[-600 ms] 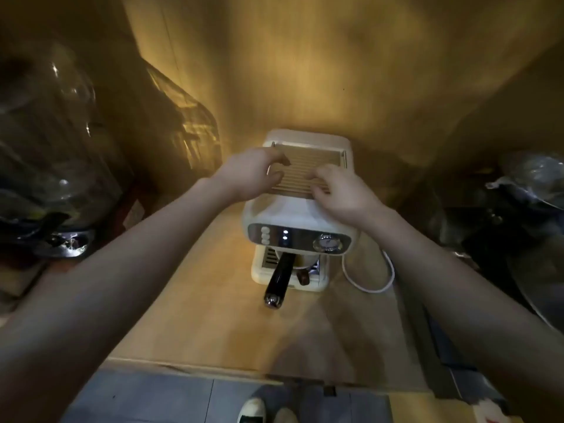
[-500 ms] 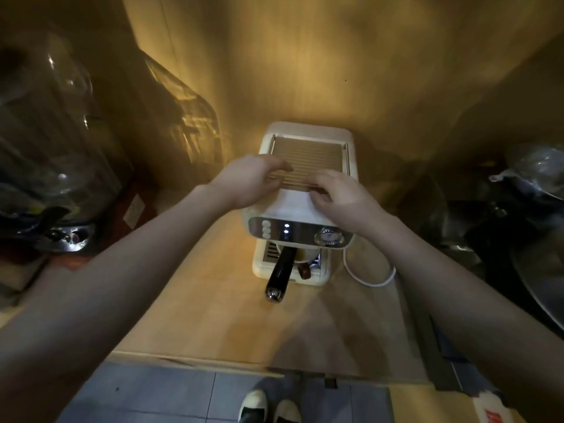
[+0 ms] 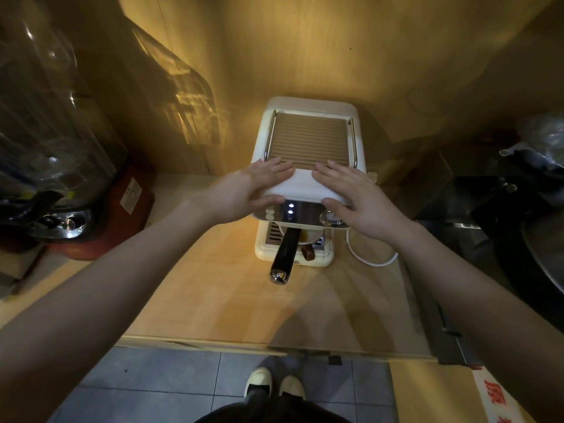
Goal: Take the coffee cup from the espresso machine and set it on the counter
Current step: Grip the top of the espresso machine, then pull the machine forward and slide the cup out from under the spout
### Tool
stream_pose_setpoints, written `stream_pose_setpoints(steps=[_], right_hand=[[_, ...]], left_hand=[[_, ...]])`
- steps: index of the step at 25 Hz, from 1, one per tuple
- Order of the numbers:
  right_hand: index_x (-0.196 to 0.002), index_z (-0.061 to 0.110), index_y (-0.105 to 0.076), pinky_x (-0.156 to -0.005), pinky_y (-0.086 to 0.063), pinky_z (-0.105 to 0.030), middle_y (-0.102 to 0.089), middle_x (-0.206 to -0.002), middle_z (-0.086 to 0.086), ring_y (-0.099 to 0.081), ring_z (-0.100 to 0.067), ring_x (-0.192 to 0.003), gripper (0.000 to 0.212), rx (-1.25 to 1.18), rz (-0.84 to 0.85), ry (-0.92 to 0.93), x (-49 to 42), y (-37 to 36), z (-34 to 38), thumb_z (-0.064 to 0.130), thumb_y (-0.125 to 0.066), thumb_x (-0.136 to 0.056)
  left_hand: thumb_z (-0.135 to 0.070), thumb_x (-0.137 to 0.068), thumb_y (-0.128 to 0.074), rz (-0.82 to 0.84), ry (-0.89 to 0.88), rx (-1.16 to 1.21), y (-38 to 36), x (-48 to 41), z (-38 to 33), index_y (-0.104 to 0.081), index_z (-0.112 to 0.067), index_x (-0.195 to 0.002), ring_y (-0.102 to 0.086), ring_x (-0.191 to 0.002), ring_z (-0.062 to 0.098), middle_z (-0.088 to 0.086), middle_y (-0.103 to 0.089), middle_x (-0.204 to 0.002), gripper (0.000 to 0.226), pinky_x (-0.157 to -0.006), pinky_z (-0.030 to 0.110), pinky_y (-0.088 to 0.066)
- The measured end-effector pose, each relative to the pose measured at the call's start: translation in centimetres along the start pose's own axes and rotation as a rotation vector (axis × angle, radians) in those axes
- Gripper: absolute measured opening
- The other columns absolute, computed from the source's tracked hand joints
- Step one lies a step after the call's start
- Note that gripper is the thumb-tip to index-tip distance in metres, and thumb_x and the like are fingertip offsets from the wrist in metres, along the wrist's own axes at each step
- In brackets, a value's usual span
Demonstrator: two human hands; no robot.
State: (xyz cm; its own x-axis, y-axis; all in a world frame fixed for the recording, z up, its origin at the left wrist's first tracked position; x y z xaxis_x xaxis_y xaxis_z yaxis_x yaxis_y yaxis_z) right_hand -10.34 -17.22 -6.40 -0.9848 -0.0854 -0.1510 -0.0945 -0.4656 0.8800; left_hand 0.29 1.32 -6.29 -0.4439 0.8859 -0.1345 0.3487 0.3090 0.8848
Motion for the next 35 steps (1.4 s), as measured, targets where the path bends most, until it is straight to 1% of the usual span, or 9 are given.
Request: stream_pose_setpoints(steps=[2,7,13,21,26,30,32,34,35], right_hand=[[-0.136,0.021,-0.038,-0.115,-0.015,-0.038,-0.038,-0.148,-0.002,-0.025,-0.017,-0.140,0.047,-0.019,-0.029,0.000,0.3,0.0,-0.1,0.027,-0.047,-0.091],[-0.135,0.018,-0.040,-0.114,-0.013,-0.034,-0.040,-0.146,-0.004,-0.027,-0.019,-0.139,0.047,-0.011,-0.063,-0.013,0.6,-0.2,0.0,0.027,-0.045,-0.089],[-0.134,0.018,-0.041,-0.114,-0.014,-0.033,-0.041,-0.146,-0.004,-0.028,-0.018,-0.139,0.048,-0.014,-0.078,-0.015,0.5,-0.3,0.0,0.028,-0.044,-0.088],[-0.133,0.020,-0.043,-0.113,-0.015,-0.033,-0.043,-0.145,-0.002,-0.030,-0.017,-0.138,0.048,0.004,-0.105,-0.016,0.5,-0.5,-0.2,0.031,-0.044,-0.086],[-0.133,0.020,-0.043,-0.113,-0.016,-0.035,-0.043,-0.145,-0.002,-0.030,-0.018,-0.138,0.047,0.007,-0.127,-0.017,0.6,-0.6,-0.1,0.030,-0.044,-0.087],[-0.134,0.020,-0.042,-0.115,-0.015,-0.036,-0.041,-0.146,-0.002,-0.029,-0.018,-0.139,0.045,0.018,-0.106,-0.033,0.5,-0.5,0.0,0.023,-0.048,-0.089],[-0.133,0.018,-0.043,-0.115,-0.013,-0.029,-0.043,-0.145,-0.002,-0.029,-0.015,-0.138,0.043,0.010,-0.165,-0.051,1.1,-0.8,0.5,0.019,-0.048,-0.090],[-0.129,0.015,-0.045,-0.112,-0.016,-0.014,-0.046,-0.137,0.003,-0.031,-0.006,-0.132,0.040,-0.054,-0.362,-0.076,3.4,-2.0,1.6,0.013,-0.047,-0.090],[-0.126,0.013,-0.047,-0.110,-0.023,-0.013,-0.048,-0.130,0.003,-0.036,-0.005,-0.127,0.037,-0.114,-0.481,-0.086,4.9,-3.1,2.1,0.008,-0.048,-0.089]], left_hand=[[-0.029,-0.084,-0.061,0.024,-0.024,-0.019,0.1,0.3,0.2,-0.029,-0.022,-0.139,-0.014,-0.136,0.008,-0.010,-0.025,-0.145,0.064,-0.114,0.030,-0.012],[-0.024,-0.083,-0.063,0.024,-0.033,-0.060,0.4,0.5,0.3,-0.027,-0.021,-0.139,-0.020,-0.139,0.016,-0.001,-0.032,-0.148,0.066,-0.115,0.042,-0.019],[-0.023,-0.084,-0.062,-0.013,-0.058,-0.069,0.2,0.7,0.1,-0.029,-0.020,-0.139,-0.018,-0.136,0.012,-0.012,-0.024,-0.141,0.064,-0.114,0.041,-0.021],[-0.021,-0.086,-0.059,-0.038,-0.086,-0.148,0.0,0.9,-0.2,-0.031,-0.014,-0.139,-0.023,-0.138,0.022,0.009,-0.035,-0.146,0.060,-0.113,0.044,-0.024],[-0.020,-0.086,-0.059,-0.047,-0.071,-0.118,0.0,1.0,-0.2,-0.031,-0.014,-0.139,-0.018,-0.137,0.015,0.008,-0.034,-0.147,0.060,-0.114,0.035,-0.017],[-0.021,-0.086,-0.059,-0.048,-0.055,-0.098,-0.1,1.0,-0.3,-0.030,-0.015,-0.140,-0.018,-0.138,0.016,0.007,-0.034,-0.148,0.061,-0.115,0.037,-0.016],[-0.021,-0.087,-0.058,-0.062,-0.045,-0.085,-0.3,1.0,-0.3,-0.030,-0.016,-0.140,-0.019,-0.139,0.017,0.006,-0.033,-0.148,0.060,-0.115,0.039,-0.016],[-0.022,-0.088,-0.057,-0.081,-0.047,-0.094,-0.5,1.1,-0.3,-0.030,-0.014,-0.140,-0.019,-0.139,0.017,0.007,-0.033,-0.148,0.059,-0.115,0.036,-0.014],[-0.022,-0.088,-0.057,-0.094,-0.052,-0.107,-0.5,1.1,-0.3,-0.030,-0.014,-0.140,-0.019,-0.138,0.016,0.008,-0.034,-0.148,0.059,-0.115,0.035,-0.014]])
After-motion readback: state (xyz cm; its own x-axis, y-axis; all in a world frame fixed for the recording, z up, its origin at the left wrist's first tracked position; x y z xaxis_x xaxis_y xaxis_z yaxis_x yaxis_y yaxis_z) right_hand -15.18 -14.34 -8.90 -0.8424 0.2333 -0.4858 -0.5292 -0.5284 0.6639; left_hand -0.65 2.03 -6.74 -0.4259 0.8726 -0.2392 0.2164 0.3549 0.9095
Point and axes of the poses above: each hand's wrist, its own x-axis away from the middle knuckle, its own y-axis out of the back of the hand, z = x × y, the point moved 3 cm from there along -x, towards the middle knuckle
